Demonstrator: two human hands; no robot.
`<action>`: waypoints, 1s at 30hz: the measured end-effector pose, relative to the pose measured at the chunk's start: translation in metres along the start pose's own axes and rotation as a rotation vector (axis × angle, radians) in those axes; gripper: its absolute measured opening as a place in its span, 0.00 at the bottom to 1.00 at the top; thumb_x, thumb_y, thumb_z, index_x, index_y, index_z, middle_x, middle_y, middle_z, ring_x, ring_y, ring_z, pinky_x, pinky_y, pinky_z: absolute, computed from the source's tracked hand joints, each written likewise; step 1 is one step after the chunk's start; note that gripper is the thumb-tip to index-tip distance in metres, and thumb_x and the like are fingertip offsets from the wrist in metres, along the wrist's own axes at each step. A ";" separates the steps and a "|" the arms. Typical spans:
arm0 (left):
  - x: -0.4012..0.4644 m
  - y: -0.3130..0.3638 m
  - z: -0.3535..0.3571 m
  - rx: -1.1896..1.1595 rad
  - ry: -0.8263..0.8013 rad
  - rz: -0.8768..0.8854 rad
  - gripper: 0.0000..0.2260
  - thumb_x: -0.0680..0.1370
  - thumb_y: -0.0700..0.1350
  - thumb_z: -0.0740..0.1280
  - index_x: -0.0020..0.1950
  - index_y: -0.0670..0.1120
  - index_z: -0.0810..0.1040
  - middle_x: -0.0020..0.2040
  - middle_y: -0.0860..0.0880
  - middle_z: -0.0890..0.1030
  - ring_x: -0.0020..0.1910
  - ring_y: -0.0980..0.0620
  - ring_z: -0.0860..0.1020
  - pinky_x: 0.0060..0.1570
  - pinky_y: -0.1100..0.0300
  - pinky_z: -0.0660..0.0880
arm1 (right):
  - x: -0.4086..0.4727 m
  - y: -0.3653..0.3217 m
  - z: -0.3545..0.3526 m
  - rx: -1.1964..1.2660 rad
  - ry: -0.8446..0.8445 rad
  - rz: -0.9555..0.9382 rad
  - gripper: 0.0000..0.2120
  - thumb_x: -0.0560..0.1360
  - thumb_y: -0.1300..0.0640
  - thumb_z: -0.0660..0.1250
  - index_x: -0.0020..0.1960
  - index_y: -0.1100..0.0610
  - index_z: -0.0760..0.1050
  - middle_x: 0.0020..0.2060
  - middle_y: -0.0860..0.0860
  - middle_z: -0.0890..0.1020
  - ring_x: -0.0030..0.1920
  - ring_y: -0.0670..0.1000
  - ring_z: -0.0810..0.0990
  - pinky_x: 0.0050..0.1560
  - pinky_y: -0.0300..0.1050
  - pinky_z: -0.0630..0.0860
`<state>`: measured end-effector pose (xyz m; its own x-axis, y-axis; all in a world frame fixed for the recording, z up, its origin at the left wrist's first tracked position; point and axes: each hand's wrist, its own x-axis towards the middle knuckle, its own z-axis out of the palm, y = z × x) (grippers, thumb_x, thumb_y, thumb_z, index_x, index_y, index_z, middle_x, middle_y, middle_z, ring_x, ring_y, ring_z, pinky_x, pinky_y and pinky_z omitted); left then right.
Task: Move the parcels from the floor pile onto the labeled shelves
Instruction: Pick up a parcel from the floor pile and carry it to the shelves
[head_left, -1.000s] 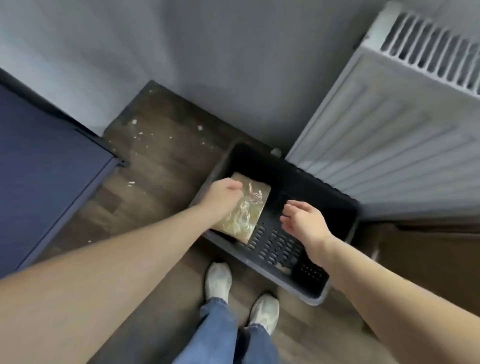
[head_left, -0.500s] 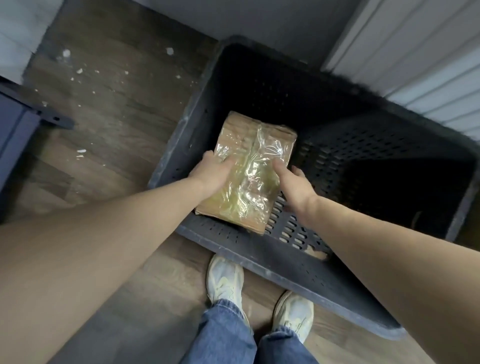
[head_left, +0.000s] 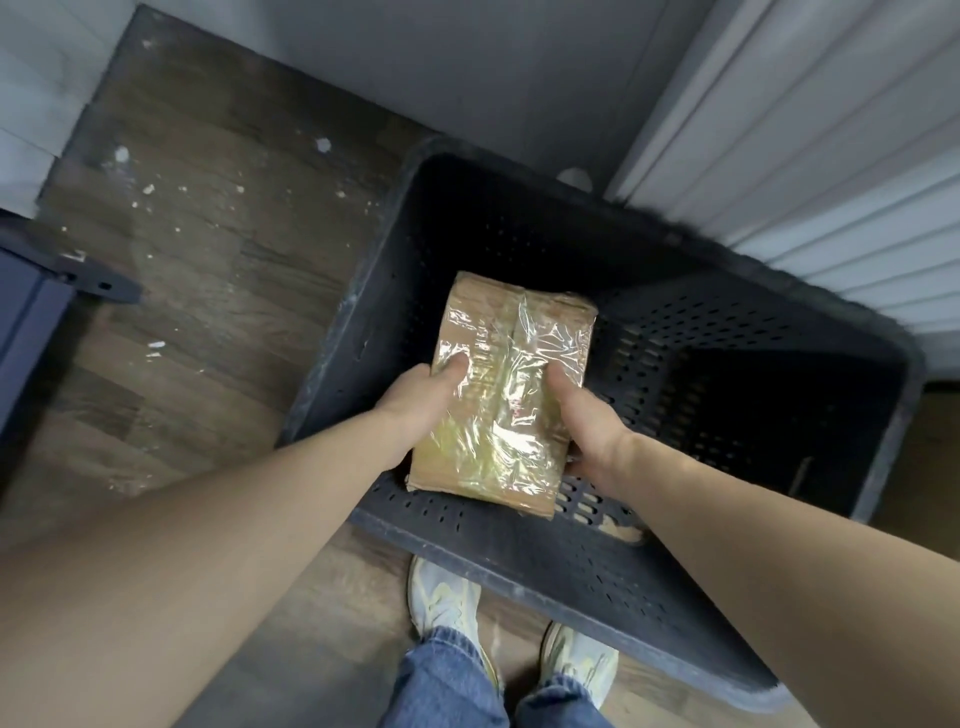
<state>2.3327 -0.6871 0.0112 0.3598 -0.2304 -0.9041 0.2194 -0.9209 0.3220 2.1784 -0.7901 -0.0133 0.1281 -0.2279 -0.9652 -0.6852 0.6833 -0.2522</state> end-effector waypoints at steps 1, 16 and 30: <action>-0.004 0.003 0.000 -0.008 -0.012 -0.009 0.35 0.80 0.66 0.56 0.80 0.45 0.58 0.77 0.47 0.65 0.74 0.45 0.66 0.70 0.51 0.63 | -0.006 -0.003 -0.004 -0.009 0.007 0.006 0.44 0.67 0.23 0.60 0.73 0.51 0.69 0.60 0.48 0.79 0.59 0.54 0.77 0.73 0.61 0.67; -0.170 0.054 -0.043 -0.273 -0.020 -0.014 0.33 0.76 0.70 0.59 0.74 0.51 0.68 0.64 0.52 0.77 0.61 0.50 0.76 0.66 0.53 0.70 | -0.205 -0.063 -0.027 0.001 0.036 -0.176 0.27 0.78 0.33 0.61 0.70 0.48 0.72 0.58 0.46 0.82 0.53 0.47 0.81 0.47 0.43 0.73; -0.497 0.099 -0.201 -0.898 0.214 0.221 0.54 0.57 0.77 0.71 0.78 0.58 0.58 0.74 0.49 0.70 0.69 0.45 0.73 0.70 0.39 0.66 | -0.576 -0.163 0.033 -0.308 -0.006 -0.901 0.37 0.76 0.26 0.55 0.80 0.40 0.59 0.79 0.41 0.63 0.79 0.46 0.61 0.80 0.55 0.58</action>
<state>2.3577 -0.6008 0.5488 0.6156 -0.2256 -0.7550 0.7101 -0.2566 0.6557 2.2402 -0.7474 0.5816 0.7035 -0.5754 -0.4171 -0.4857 0.0392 -0.8733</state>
